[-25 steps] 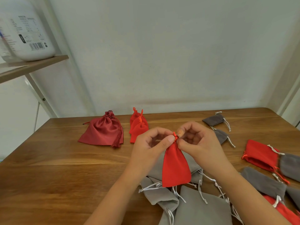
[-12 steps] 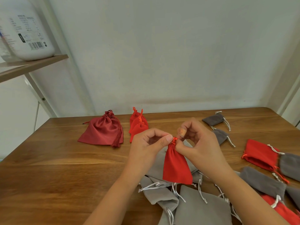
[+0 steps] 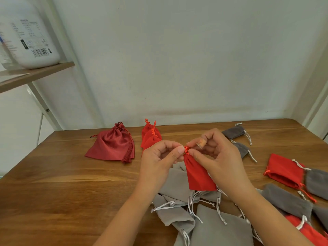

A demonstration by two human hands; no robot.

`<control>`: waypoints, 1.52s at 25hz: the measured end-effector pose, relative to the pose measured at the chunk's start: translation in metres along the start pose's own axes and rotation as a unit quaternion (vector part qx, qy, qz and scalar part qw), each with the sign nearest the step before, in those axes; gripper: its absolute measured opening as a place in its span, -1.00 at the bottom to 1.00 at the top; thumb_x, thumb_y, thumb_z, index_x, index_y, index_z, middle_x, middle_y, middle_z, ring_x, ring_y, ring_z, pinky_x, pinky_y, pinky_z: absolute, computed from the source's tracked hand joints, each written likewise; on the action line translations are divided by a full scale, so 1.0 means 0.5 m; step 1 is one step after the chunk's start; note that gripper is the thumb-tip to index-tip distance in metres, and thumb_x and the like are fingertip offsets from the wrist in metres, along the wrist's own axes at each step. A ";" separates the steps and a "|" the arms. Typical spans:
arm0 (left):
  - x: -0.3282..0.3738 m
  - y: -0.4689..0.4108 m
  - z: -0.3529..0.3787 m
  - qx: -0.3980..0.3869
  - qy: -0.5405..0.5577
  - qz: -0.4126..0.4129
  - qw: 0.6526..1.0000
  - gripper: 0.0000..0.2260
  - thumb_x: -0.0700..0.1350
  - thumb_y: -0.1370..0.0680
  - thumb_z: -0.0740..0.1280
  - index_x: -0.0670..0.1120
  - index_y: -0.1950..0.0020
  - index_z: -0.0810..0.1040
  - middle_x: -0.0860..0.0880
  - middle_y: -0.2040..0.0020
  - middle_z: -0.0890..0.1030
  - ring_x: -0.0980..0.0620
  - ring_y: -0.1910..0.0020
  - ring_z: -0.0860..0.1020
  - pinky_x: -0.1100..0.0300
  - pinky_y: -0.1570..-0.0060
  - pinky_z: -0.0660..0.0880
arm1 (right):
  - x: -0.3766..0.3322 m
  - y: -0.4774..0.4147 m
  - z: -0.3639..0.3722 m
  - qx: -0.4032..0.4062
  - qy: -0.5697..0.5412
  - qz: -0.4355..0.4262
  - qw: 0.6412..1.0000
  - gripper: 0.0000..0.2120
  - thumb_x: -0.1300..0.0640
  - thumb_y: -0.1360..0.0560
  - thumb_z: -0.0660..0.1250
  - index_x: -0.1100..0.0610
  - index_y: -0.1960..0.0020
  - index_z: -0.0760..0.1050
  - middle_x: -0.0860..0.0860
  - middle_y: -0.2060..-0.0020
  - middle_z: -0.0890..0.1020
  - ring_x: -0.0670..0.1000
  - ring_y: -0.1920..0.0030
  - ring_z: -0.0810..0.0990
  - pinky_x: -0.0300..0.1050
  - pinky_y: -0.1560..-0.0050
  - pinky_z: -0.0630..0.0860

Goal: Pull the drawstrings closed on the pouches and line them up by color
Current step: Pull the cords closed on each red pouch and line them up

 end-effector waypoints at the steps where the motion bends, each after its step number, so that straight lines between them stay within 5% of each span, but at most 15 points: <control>1: 0.003 0.000 0.002 -0.003 0.003 0.003 1.000 -0.95 -0.21 -0.41 0.39 -0.17 0.16 0.60 0.03 0.35 0.64 0.20 0.34 0.59 0.39 0.30 0.48 | 0.000 0.000 -0.001 0.001 -0.006 0.003 1.000 -0.78 0.32 -0.41 0.45 0.17 0.12 0.40 -0.06 0.14 0.69 -0.09 0.09 0.68 -0.15 0.04 0.61; 11: -0.008 0.000 0.014 -0.050 -0.006 -0.002 0.999 -0.81 -0.16 -0.33 0.49 -0.09 0.09 0.59 0.05 0.21 0.65 0.14 0.20 0.59 0.32 0.19 0.51 | -0.001 0.000 -0.002 0.000 -0.033 0.015 0.999 -0.77 0.35 -0.42 0.42 0.16 0.15 0.38 0.02 0.20 0.67 -0.02 0.13 0.67 -0.11 0.10 0.62; 16: -0.044 0.001 0.020 -0.062 -0.043 -0.083 0.994 -0.57 0.04 -0.19 0.56 -0.01 0.02 0.54 0.02 0.18 0.67 0.06 0.17 0.61 0.17 0.10 0.55 | 0.017 -0.005 0.000 0.014 -0.101 0.040 0.994 -0.72 0.50 -0.42 0.31 0.16 0.15 0.34 0.00 0.25 0.61 -0.02 0.18 0.62 -0.20 0.15 0.56; 19: -0.050 0.002 0.015 -0.047 -0.050 -0.102 0.992 -0.57 -0.03 -0.20 0.57 -0.01 0.01 0.52 0.00 0.24 0.66 0.10 0.25 0.58 0.23 0.18 0.50 | 0.025 -0.007 0.007 0.015 -0.126 0.048 0.991 -0.73 0.53 -0.44 0.23 0.17 0.13 0.34 0.00 0.27 0.53 0.00 0.17 0.53 -0.22 0.14 0.54; 24: -0.026 0.003 0.016 -0.053 -0.060 -0.060 0.995 -0.77 -0.11 -0.30 0.52 -0.02 0.08 0.59 0.00 0.18 0.63 0.11 0.22 0.55 0.27 0.19 0.48 | 0.056 -0.014 -0.006 0.025 -0.366 0.134 0.921 -0.74 0.29 -0.41 0.33 0.19 -0.10 0.50 0.04 0.23 0.53 -0.03 0.17 0.56 -0.19 0.05 0.57; 26: -0.018 0.004 0.018 -0.056 -0.047 -0.054 0.996 -0.82 -0.10 -0.35 0.46 -0.01 0.07 0.62 0.01 0.16 0.61 0.11 0.22 0.53 0.25 0.18 0.46 | 0.062 -0.015 -0.006 0.015 -0.357 0.144 0.923 -0.63 0.22 -0.32 0.40 0.19 -0.13 0.56 0.04 0.22 0.56 -0.07 0.18 0.58 -0.22 0.06 0.57; 32: -0.005 0.005 -0.010 0.031 0.040 -0.062 0.997 -0.84 -0.11 -0.36 0.45 0.02 0.08 0.71 0.08 0.14 0.68 0.18 0.16 0.57 0.20 0.09 0.48 | 0.064 -0.010 0.002 0.022 -0.335 0.157 0.929 -0.71 0.10 -0.24 0.44 0.16 0.06 0.69 0.07 0.22 0.67 -0.06 0.24 0.63 -0.24 0.16 0.60; 38: -0.016 0.000 -0.026 0.064 0.143 -0.137 0.978 -0.87 -0.16 -0.34 0.39 -0.07 0.20 0.72 0.01 0.22 0.68 0.17 0.29 0.56 0.40 0.27 0.48 | 0.039 -0.011 -0.001 -0.009 -0.135 0.097 0.986 -0.84 0.13 -0.34 0.38 0.07 0.10 0.67 0.13 0.28 0.69 -0.05 0.30 0.63 -0.28 0.25 0.57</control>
Point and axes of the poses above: each hand's wrist, its own y-axis away from the middle knuckle, its own z-axis out of the palm, x = y × z, the point moved 8 cm from there along -y, towards the middle knuckle
